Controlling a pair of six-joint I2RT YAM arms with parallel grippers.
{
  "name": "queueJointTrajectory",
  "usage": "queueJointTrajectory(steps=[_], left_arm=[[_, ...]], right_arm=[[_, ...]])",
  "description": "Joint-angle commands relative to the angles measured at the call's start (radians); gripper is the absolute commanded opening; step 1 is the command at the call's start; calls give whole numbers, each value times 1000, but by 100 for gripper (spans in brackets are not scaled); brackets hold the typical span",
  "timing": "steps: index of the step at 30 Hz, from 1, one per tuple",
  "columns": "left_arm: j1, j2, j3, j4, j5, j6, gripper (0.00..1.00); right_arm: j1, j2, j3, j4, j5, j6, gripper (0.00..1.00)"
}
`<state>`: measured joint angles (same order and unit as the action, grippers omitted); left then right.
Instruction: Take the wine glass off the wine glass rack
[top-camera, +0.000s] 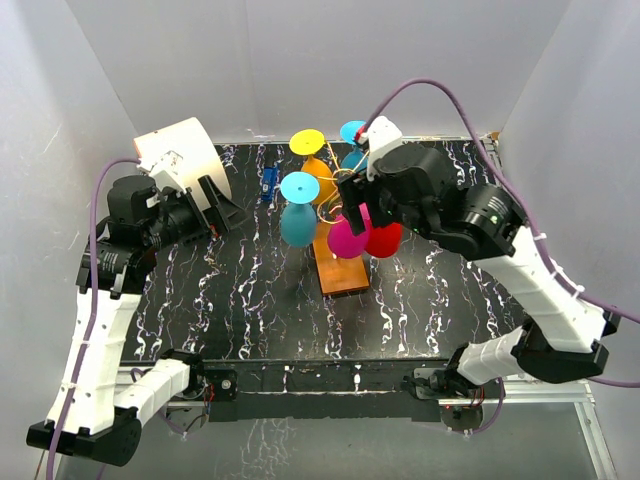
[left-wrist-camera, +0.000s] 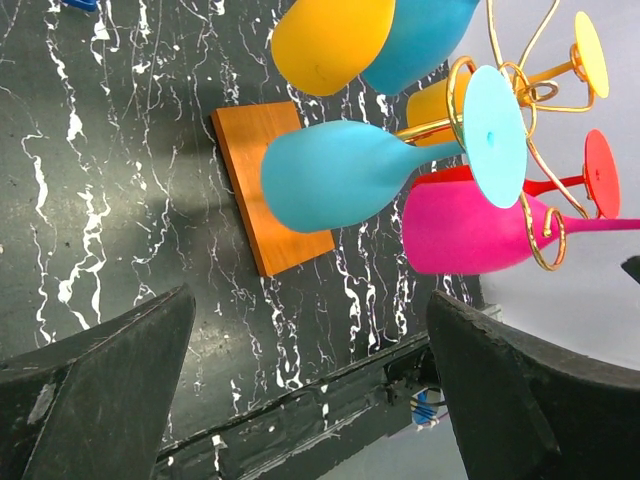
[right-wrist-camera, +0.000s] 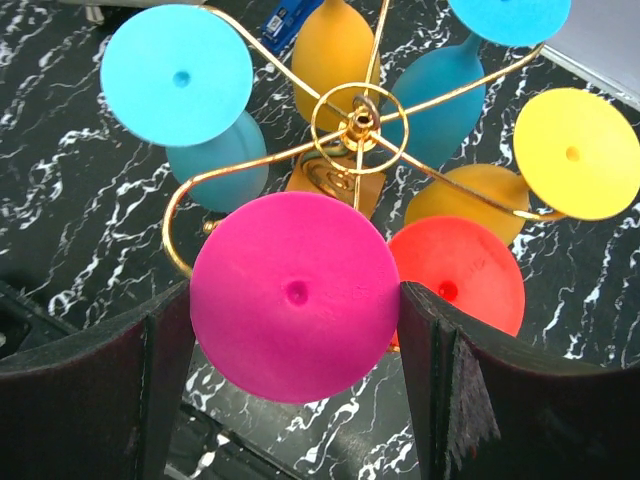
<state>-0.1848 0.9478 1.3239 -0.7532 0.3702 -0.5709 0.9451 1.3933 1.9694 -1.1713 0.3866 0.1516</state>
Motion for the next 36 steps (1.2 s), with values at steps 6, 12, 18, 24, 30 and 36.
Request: queueJointTrajectory(steps=[6,12,18,24,30,36], left_arm=[[7,-63,-77,110,131,-61,99],[7,-128,-179,277,270,-131,99],[7,-214,-267,560,417,-253,99],[7,-294,-293,808,507,-342,99],[7,-352,-321,941,542,-405,99],[7,-359,-323,988,550,-454,83]], right_arm=[[0,-161,-140,33,-183,117,58],[0,-314,-301,184,-342,260,58],[0,-473,-482,513,-450,461,57],[-1,-608,-649,817,-372,637,56],[0,-653,-707,993,-287,744,55],[0,-621,-687,1081,-333,771,53]])
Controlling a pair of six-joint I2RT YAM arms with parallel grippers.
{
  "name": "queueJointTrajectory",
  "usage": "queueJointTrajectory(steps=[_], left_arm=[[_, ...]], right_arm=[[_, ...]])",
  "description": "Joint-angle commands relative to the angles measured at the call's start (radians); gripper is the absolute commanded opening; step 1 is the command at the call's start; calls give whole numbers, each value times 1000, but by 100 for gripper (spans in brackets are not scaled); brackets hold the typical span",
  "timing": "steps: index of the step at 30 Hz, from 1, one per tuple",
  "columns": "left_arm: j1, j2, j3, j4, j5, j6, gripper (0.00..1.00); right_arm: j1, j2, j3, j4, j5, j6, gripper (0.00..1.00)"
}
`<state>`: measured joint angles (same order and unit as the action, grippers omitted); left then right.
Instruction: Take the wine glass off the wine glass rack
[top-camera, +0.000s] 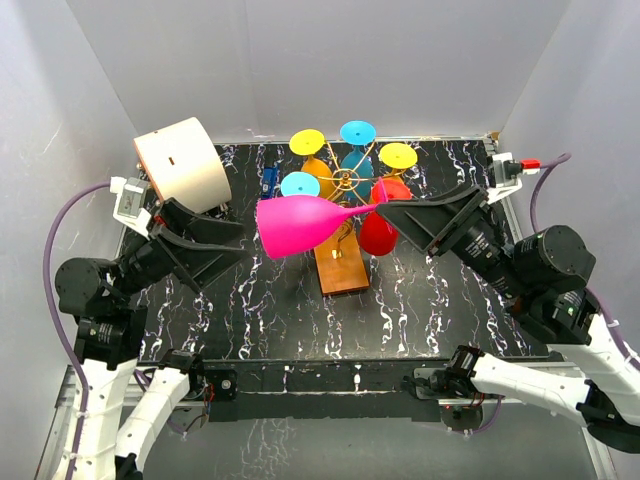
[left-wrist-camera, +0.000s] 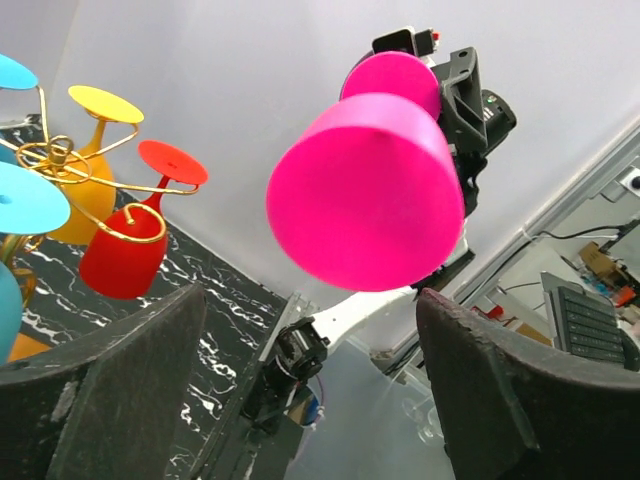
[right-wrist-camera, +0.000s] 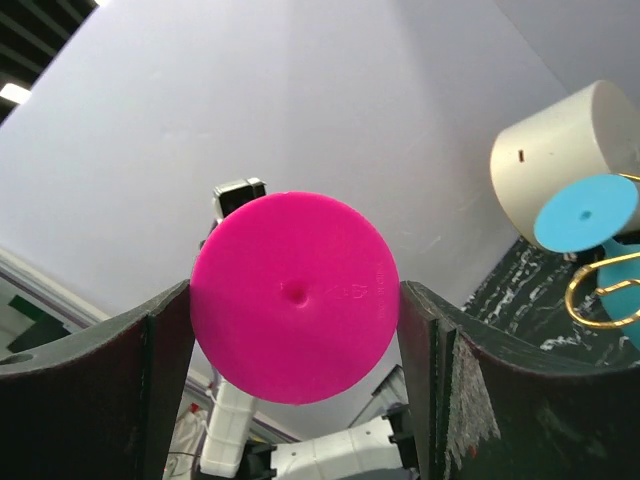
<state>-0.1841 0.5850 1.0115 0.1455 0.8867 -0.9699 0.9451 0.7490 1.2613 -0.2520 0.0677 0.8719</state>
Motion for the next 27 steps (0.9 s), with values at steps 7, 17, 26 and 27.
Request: queueJointTrajectory(steps=[7,17,26,27], left_arm=[[6,32,-51,268,34,-225,66],[6,52,-66,369,41,-322,44],[6,44,-17,212,26,-239,12],[6,44,-6,186,22,-224,7]], right_arm=[[0,67,5,256,-123,88,53],[0,109,-31,346,-206,128,51],[0,129,-90,424,-208,141,54],[0,131,-92,424,-204,135,56]])
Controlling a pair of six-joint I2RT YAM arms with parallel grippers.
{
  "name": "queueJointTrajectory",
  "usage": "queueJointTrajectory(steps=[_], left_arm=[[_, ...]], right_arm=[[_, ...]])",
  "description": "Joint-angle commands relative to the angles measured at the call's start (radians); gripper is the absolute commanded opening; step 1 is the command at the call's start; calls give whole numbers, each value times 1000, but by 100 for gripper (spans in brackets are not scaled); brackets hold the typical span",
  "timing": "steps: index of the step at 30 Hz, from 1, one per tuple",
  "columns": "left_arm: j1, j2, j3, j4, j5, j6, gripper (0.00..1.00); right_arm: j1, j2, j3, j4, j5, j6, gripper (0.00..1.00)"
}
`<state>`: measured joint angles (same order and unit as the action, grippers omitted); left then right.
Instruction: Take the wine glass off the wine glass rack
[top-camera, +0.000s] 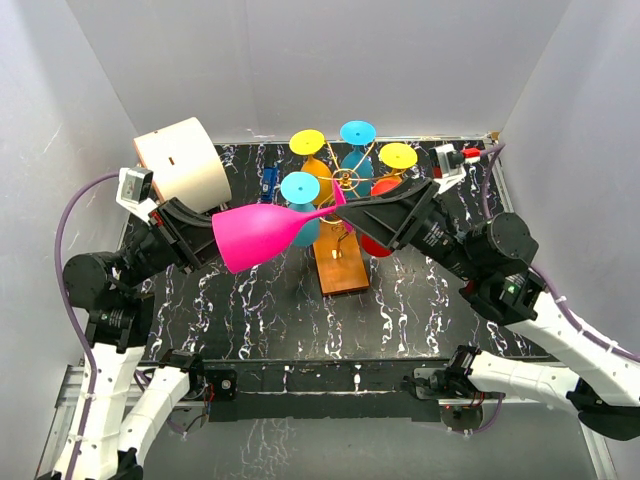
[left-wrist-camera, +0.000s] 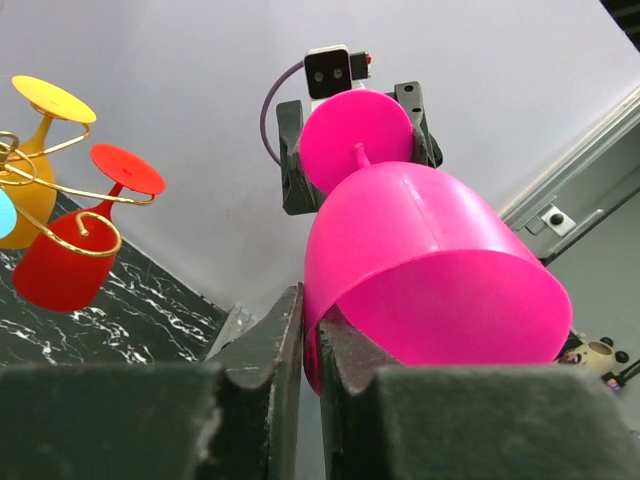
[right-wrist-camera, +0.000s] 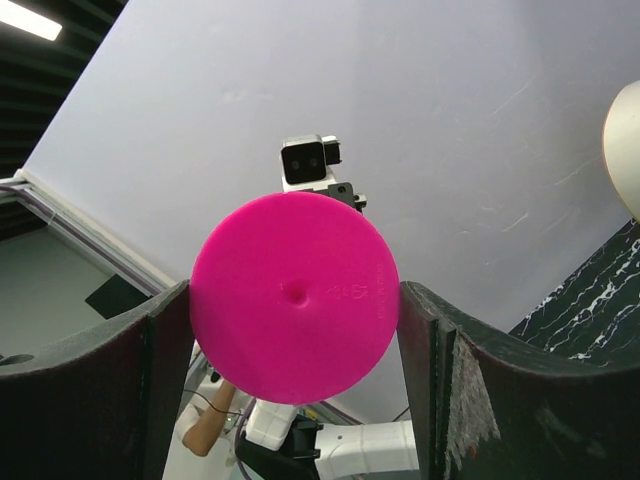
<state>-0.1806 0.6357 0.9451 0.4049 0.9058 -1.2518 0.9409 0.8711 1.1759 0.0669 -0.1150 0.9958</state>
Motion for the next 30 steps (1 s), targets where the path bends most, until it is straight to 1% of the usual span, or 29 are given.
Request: queueJointTrajectory(steps=[1,2,3,4,5,6,7,12,17,19,20,21,22,24,25,28,30], left_arm=[[3,-7,72,-100,-2,76,0],[3,-8,84,-135,-7,93,0],[3,-8,99,-166,-15,113,0],[3,-10,118,-205,-25,142,0],[3,-12,132,-242,-39,160,0],[3,-15,144,-275,-55,178,0],[3,-17,156,-304,-70,194,0],[3,-16,215,-432,-157,268,0],[3,-13,289,-589,-300,361,0],[3,-5,346,-716,-420,416,0],[3,6,389,-808,-505,447,0],[3,19,439,-932,-630,479,0],[3,37,484,-1023,-730,511,0],[3,76,569,-1181,-916,550,0],[3,98,600,-1245,-981,573,0],[3,186,684,-1414,-1112,611,0],[3,248,700,-1486,-1131,644,0]], right_arm=[[4,11,-8,104,-17,2,59],[4,10,-10,99,-9,-11,64],[4,10,-9,90,1,-27,71],[4,9,-9,75,18,-40,81],[4,3,-11,60,35,-55,92],[4,-4,-13,45,57,-67,97],[4,-14,-17,32,77,-83,98],[4,-78,-11,-56,220,-170,98],[4,-165,-7,-148,398,-248,98],[4,-200,-7,-184,451,-282,98],[4,-216,-7,-196,472,-299,98],[4,-236,-7,-209,495,-314,98],[4,-251,-7,-221,515,-325,98],[4,-275,-8,-240,549,-346,98],[4,-285,-10,-245,561,-354,98],[4,-309,-17,-255,583,-369,98],[4,-316,-18,-262,587,-379,98]])
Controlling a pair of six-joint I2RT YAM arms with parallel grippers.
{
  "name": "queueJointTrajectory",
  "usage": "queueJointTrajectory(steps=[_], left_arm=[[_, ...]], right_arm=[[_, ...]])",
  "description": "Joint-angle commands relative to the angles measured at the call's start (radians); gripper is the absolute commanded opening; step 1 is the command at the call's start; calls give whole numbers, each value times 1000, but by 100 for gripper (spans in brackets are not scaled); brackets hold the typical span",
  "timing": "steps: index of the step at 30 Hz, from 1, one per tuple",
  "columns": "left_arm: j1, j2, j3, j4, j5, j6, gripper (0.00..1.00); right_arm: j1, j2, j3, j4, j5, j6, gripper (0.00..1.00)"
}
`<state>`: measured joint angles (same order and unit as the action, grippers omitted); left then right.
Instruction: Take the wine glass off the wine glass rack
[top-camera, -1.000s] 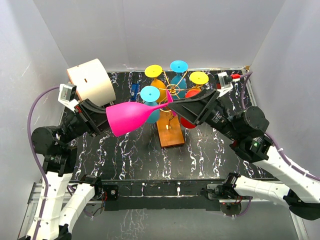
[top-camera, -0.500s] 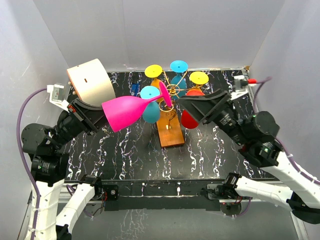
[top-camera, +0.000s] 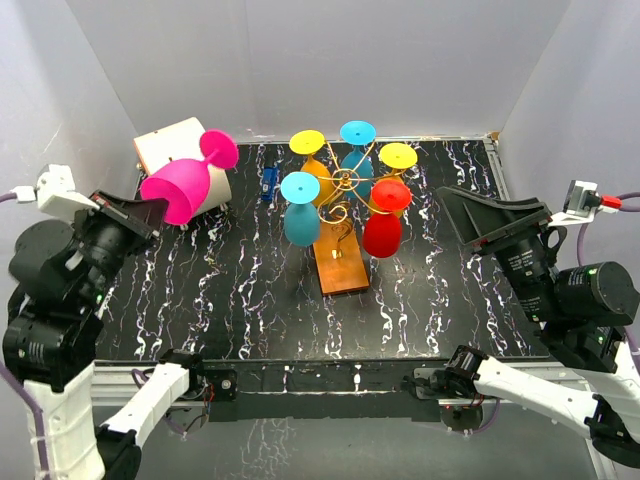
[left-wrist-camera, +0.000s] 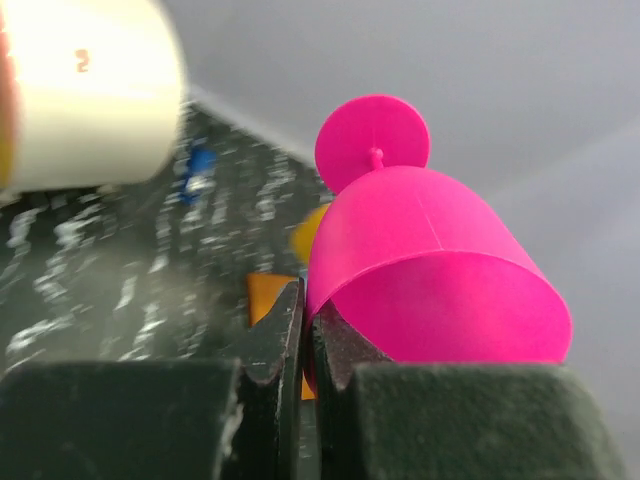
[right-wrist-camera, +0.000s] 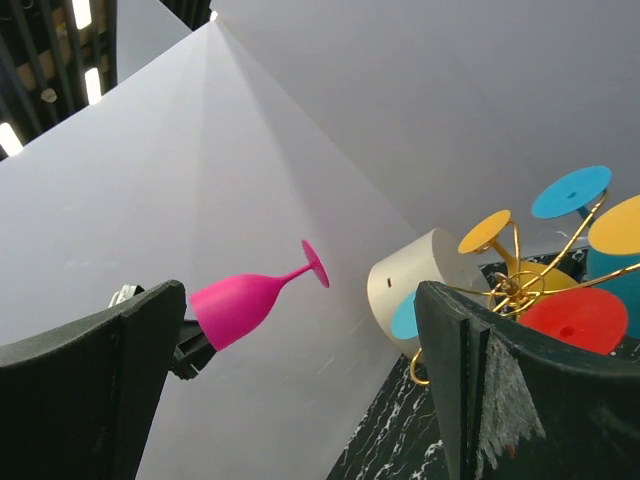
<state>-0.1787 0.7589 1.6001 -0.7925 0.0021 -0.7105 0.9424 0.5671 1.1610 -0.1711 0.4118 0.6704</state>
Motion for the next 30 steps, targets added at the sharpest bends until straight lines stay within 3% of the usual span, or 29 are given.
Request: queueJointTrajectory(steps=[1,5,13,23,30], left_arm=[[1,151,45,-319,-225,117,0],[1,234,-6,-399,-240,168,0],[1,311,-172,-428,-424,275,0],[69,481,-242,-246,-247,343,0],[165,568,-275,-179,-224,374,0]], right_arm=[[2,-12,-2,-27,62,-58,98],[2,-10,5,-47,67,-74,98],[2,-7,12,-70,70,-93,98],[2,-4,23,-100,62,-88,98],[2,-9,32,-114,71,-88,97]])
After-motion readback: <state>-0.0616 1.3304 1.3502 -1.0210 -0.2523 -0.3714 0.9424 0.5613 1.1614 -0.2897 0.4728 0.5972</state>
